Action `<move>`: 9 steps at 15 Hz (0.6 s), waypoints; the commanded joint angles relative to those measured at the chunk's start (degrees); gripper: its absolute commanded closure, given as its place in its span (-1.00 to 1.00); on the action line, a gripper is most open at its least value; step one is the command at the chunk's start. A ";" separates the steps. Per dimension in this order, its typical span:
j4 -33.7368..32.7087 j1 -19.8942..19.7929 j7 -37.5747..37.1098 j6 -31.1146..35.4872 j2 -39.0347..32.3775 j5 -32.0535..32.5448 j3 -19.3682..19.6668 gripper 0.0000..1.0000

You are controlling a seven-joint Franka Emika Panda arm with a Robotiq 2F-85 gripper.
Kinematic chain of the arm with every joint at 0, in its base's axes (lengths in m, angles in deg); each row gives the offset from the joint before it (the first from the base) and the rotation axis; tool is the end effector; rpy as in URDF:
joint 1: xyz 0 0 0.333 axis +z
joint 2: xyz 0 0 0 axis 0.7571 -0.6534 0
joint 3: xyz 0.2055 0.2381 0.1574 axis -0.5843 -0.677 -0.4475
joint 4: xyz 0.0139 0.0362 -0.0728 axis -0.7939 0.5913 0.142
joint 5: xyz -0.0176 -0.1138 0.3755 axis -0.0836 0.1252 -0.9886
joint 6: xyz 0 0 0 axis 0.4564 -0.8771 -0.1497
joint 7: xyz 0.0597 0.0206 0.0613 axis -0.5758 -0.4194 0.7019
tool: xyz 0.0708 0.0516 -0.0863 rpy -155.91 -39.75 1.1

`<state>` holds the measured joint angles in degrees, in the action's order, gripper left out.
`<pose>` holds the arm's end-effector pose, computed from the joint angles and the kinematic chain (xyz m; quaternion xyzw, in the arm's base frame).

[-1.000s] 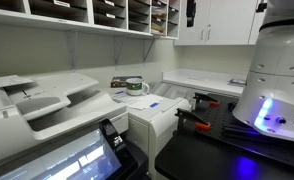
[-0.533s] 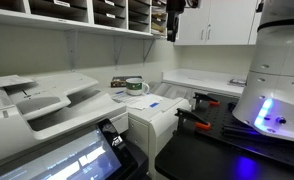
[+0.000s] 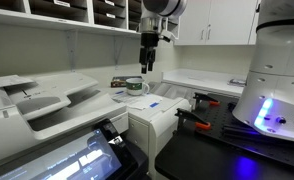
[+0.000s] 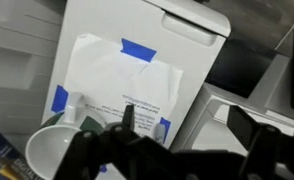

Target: Put the marker in the mug cup

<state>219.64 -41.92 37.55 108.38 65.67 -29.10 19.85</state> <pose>0.4178 -0.0261 0.2712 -0.9887 -0.1473 -0.0268 0.0118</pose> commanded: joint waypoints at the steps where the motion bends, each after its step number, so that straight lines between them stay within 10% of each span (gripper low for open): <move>1: -9.25 -3.33 1.34 2.40 -14.44 -0.97 -5.14 -0.98; 9: -28.81 -6.59 -5.23 1.36 -36.16 7.88 -9.59 -0.66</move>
<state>195.90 -47.83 35.69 110.54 33.41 -24.21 11.04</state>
